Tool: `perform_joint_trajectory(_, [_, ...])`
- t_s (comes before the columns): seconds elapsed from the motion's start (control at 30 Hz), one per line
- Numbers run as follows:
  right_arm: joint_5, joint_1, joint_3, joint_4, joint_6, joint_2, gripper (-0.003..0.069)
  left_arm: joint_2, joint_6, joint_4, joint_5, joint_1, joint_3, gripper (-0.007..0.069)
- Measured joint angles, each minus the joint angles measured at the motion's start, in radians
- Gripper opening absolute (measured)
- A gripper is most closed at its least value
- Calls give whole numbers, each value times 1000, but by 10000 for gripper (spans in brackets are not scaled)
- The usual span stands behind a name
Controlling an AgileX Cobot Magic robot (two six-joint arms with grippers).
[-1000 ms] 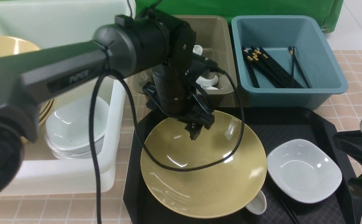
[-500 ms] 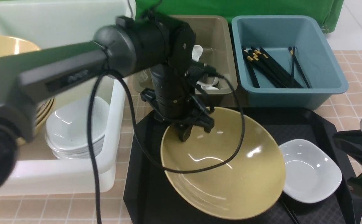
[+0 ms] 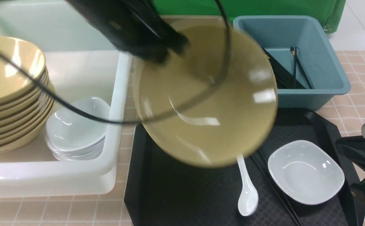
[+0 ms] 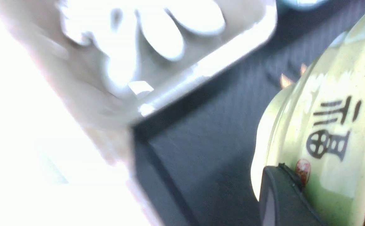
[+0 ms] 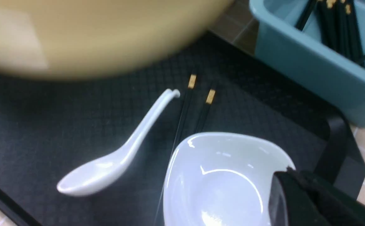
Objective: On brown table put chopsticks spoon bowls plates into blue grey white boxes.
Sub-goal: 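Grasp the large bowl on the tray by its rim, then place the tan bowl onto the bowl stack in the left bin with the left gripper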
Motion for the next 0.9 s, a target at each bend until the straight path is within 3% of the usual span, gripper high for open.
perform_joint_trajectory(0.27, [-12,0,2,0,44,0,52,-229,-184,153,-41,547,9,9])
perform_joint_trajectory(0.3, [-12,0,2,0,45,0,52,-229,-189,153,-41,560,11,9])
perform_joint_trajectory(0.43, [-13,0,2,0,75,0,55,-225,-249,158,-110,782,134,9])
perform_joint_trajectory(0.57, [-23,0,2,5,112,0,57,-181,-261,126,-212,878,291,11])
perform_joint_trajectory(0.67, [-23,0,2,9,125,0,58,-153,-270,117,-285,895,361,30])
perform_joint_trajectory(0.8, [-23,0,2,11,130,0,62,-139,-263,116,-352,895,391,107])
perform_joint_trajectory(0.87, [-23,0,2,14,135,0,65,-139,-235,107,-358,895,392,203])
perform_joint_trajectory(0.9, [-23,0,2,14,135,0,66,-139,-231,106,-358,895,392,211])
